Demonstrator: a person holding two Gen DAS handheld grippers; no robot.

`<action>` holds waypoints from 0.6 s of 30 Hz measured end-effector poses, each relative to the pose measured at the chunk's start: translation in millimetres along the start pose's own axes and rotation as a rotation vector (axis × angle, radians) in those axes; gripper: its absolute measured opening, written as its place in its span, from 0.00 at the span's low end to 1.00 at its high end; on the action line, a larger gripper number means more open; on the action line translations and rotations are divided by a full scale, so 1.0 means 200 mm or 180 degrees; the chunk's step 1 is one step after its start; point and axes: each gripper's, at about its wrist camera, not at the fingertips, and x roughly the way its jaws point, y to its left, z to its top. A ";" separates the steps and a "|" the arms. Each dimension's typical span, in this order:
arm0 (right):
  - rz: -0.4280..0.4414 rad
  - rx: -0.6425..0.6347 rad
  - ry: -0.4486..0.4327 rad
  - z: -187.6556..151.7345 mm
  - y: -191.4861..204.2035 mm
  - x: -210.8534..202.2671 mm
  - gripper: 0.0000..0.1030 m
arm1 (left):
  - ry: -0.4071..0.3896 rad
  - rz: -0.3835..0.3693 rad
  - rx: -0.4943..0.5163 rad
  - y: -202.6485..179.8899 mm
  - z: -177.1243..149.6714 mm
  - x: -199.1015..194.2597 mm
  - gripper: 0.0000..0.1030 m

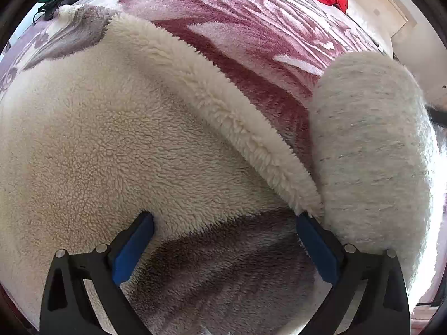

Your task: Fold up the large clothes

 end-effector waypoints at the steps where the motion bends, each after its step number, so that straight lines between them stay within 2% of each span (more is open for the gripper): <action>1: 0.0045 0.0002 0.0032 -0.03 0.01 0.00 0.08 | 0.0008 -0.0014 -0.0024 0.01 0.01 0.00 1.00; 2: 0.0065 0.0020 0.0041 -0.02 0.03 -0.01 0.07 | 0.0013 -0.0038 -0.0056 0.01 0.01 -0.01 1.00; 4: 0.0132 0.0085 -0.0159 -0.01 0.07 -0.12 0.07 | 0.0022 -0.0099 -0.0160 0.03 0.02 -0.03 1.00; 5: 0.0149 0.0097 -0.0232 -0.08 0.09 -0.20 0.07 | 0.0026 -0.0127 -0.0212 0.04 0.02 -0.04 1.00; 7: 0.0166 0.0181 -0.0438 -0.06 0.08 -0.33 0.06 | 0.0034 -0.0224 -0.0391 0.05 0.04 -0.08 1.00; 10: -0.0037 0.0319 -0.0583 0.03 -0.03 -0.35 0.06 | -0.0019 -0.0416 -0.0572 0.04 0.07 -0.17 1.00; 12: -0.0145 0.0553 -0.0548 0.04 -0.20 -0.33 0.06 | -0.0133 -0.0583 -0.0611 0.01 0.09 -0.23 1.00; 14: -0.0213 0.0663 -0.0481 0.05 -0.31 -0.28 0.06 | -0.0176 -0.0754 -0.0520 -0.08 0.13 -0.26 1.00; 15: -0.0129 0.0762 -0.0447 0.04 -0.35 -0.25 0.06 | -0.0151 -0.0762 -0.0420 -0.14 0.14 -0.25 1.00; 18: 0.0221 0.0944 -0.0336 0.05 -0.41 -0.16 0.07 | -0.0050 -0.0496 -0.0178 -0.24 0.14 -0.16 1.00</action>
